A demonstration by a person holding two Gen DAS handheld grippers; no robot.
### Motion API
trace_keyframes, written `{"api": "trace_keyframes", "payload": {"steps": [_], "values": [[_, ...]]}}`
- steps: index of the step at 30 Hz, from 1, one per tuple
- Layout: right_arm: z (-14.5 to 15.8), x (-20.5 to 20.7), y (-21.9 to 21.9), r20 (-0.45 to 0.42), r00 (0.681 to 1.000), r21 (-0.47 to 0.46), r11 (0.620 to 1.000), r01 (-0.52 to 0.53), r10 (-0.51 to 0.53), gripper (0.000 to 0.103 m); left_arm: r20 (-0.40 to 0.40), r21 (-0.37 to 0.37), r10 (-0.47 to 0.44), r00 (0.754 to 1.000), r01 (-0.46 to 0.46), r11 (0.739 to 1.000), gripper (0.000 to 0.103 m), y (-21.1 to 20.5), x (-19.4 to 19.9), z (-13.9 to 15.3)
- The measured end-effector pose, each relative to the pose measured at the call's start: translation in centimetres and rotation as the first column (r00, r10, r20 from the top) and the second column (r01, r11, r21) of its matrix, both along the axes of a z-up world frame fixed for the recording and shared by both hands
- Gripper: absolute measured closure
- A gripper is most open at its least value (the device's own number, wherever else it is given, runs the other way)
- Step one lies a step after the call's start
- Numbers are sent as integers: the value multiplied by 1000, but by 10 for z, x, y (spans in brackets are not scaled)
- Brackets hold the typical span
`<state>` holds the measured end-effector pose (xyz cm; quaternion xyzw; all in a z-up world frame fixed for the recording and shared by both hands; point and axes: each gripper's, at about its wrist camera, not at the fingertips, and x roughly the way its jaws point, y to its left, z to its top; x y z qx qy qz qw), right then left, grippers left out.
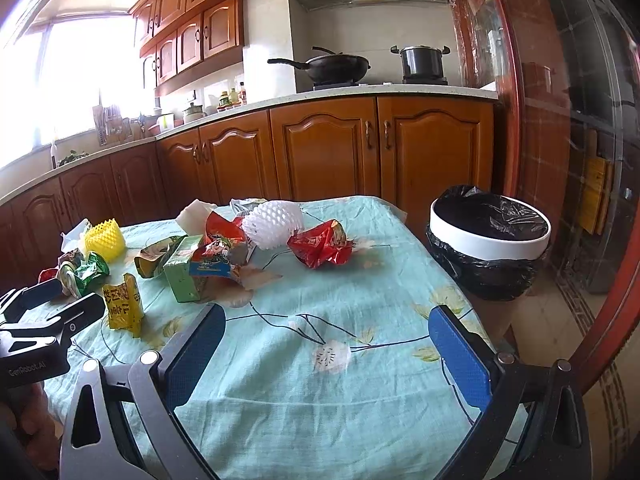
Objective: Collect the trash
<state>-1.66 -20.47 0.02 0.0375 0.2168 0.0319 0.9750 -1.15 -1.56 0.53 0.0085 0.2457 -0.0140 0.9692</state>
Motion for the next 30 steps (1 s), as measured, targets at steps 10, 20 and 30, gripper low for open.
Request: {"api": "trace_keyframes", "payload": {"steps": [10, 20, 30], "values": [[3, 0, 2, 6, 1000, 2, 1000, -6, 6, 1, 5, -4, -1, 1000, 1, 1000, 0, 2, -2, -1], [5, 0, 1, 11, 1000, 5, 1000, -8, 8, 1, 7, -5, -2, 1000, 2, 1000, 0, 2, -2, 2], [6, -1, 2, 13, 1000, 5, 1000, -10, 10, 1, 7, -6, -3, 1000, 3, 1000, 0, 1, -2, 2]]}}
